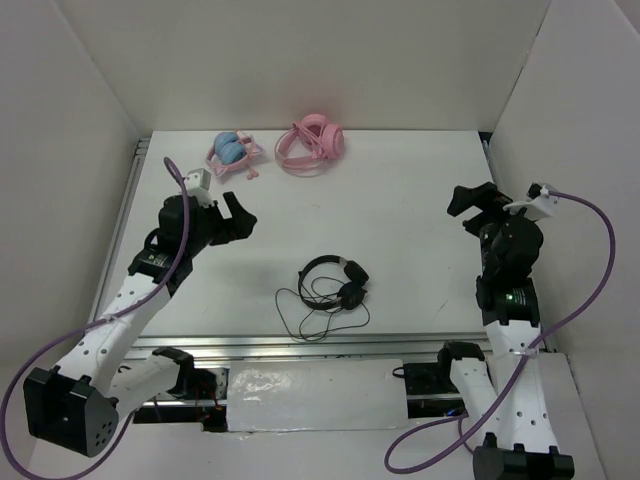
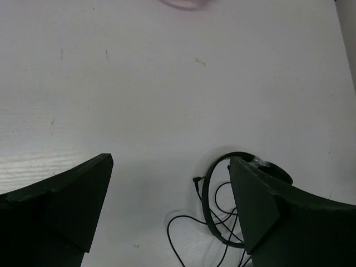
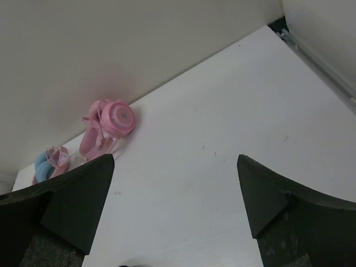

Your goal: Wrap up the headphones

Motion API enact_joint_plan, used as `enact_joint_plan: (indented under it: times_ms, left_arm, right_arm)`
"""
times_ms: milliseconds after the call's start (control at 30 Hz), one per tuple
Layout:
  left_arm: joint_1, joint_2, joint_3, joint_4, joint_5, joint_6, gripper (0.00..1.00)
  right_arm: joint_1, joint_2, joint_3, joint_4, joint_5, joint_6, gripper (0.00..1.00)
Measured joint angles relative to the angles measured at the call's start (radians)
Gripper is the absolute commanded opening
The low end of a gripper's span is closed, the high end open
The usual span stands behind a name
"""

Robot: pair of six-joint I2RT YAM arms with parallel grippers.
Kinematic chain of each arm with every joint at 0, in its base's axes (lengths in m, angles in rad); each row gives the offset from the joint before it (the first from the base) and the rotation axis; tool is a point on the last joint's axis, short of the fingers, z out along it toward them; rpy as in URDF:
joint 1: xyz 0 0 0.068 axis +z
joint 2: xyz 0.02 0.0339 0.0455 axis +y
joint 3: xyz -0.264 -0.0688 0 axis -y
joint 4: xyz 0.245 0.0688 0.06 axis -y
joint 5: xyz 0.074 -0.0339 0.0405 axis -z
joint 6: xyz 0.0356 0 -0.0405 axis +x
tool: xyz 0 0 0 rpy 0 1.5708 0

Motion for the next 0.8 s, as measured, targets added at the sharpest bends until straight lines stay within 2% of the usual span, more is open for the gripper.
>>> enact_joint_plan:
  times_ms: [167,433,667,800]
  left_arm:
    - [-0.083,0.052,0.002,-0.043,-0.008,-0.003,0.99]
    - [-0.324,0.261,0.013,-0.08,-0.02,-0.025,0.99]
    - [-0.429,0.43,0.018,-0.097,-0.057,-0.043,0.99]
    - [-0.457,0.493,0.045,-0.097,-0.085,-0.056,0.94]
  right_arm:
    - [0.0,-0.021,-0.003,-0.064,0.012,0.035,1.0]
    - [0.0,-0.083,-0.028,-0.107,0.021,0.09,1.0]
    - [0.0,-0.068,-0.027,-0.221,0.026,0.117,1.0]
    - [0.0,-0.069,-0.029,-0.241,0.027,0.12,1.0]
